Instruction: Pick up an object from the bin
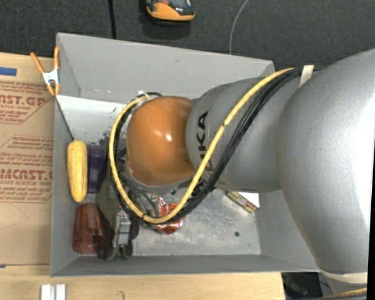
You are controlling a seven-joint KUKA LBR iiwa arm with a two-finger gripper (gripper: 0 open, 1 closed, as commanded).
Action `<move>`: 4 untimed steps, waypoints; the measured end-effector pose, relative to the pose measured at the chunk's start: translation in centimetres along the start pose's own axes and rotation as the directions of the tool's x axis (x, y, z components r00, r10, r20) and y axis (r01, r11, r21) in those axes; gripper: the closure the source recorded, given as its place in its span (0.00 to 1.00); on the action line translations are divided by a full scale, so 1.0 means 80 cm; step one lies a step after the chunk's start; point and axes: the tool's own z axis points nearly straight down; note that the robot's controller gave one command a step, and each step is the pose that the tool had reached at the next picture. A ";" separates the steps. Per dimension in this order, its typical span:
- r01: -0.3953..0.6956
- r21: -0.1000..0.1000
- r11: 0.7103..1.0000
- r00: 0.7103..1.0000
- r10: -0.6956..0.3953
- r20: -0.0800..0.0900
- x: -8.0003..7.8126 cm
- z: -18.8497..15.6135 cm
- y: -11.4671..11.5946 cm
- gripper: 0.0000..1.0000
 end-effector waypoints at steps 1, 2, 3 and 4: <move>-0.002 -0.002 1.000 1.000 0.002 0.007 -0.002 -0.006 -0.001 0.00; 0.077 -0.003 0.997 0.997 -0.077 0.013 0.004 0.016 -0.013 0.00; 0.005 -0.002 1.000 1.000 -0.005 0.009 0.007 0.080 -0.036 1.00; 0.005 -0.002 1.000 1.000 -0.005 0.009 0.007 0.080 -0.036 1.00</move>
Offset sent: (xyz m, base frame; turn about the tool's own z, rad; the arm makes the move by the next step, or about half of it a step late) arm -0.0140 -0.0304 -0.0460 -0.1900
